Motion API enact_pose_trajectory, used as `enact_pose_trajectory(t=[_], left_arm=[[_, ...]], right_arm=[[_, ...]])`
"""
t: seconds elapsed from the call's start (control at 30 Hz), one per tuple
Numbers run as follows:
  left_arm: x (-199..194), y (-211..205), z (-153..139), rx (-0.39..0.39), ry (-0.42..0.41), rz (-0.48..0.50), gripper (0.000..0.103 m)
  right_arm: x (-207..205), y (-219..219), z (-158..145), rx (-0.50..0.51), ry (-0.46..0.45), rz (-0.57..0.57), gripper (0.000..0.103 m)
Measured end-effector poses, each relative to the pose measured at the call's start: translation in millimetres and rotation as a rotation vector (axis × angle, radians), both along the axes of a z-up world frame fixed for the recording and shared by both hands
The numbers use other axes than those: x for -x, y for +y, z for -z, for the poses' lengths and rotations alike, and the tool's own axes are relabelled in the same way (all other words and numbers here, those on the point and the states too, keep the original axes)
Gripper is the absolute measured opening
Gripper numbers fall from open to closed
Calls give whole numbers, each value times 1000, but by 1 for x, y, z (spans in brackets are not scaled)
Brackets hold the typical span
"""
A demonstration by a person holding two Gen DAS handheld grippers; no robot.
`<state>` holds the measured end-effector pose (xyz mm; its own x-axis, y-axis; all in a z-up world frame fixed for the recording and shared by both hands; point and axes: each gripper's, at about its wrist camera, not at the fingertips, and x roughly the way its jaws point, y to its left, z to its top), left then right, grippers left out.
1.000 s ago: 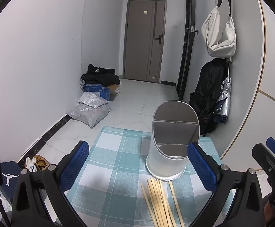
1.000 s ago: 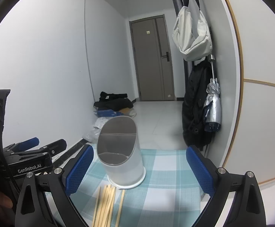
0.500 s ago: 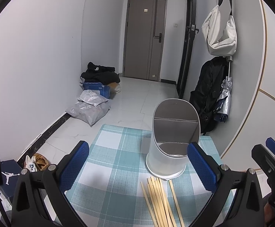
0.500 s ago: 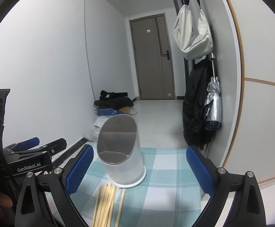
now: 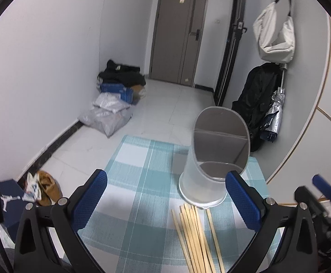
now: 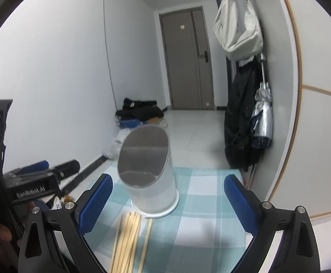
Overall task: Organize utensils
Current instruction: 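Move both grippers down toward the wooden chopsticks beside the white holder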
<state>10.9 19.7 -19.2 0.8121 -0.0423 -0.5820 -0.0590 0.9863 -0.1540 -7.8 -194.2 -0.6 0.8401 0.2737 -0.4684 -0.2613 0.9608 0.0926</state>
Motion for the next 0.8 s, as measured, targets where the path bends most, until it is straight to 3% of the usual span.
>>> enact_pose_trajectory(t=[0.27, 0.43, 0.5, 0.53, 0.67, 0.8], left_arm=[[-17, 29, 27, 79, 142, -61, 102], [-29, 43, 48, 125, 251, -70, 102], [-34, 50, 58, 212, 296, -60, 102], [-36, 54, 62, 255, 317, -67, 102], [-41, 63, 69, 277, 381, -98, 102], [-42, 61, 71, 212, 420, -132, 102]], right_arm=[[-40, 14, 47, 68, 260, -32, 98], [-64, 30, 88, 139, 424, -81, 84], [-71, 35, 102, 156, 474, -98, 76], [-74, 38, 107, 163, 486, -99, 74], [-84, 50, 125, 192, 514, -109, 70], [-89, 59, 138, 214, 544, -119, 62]])
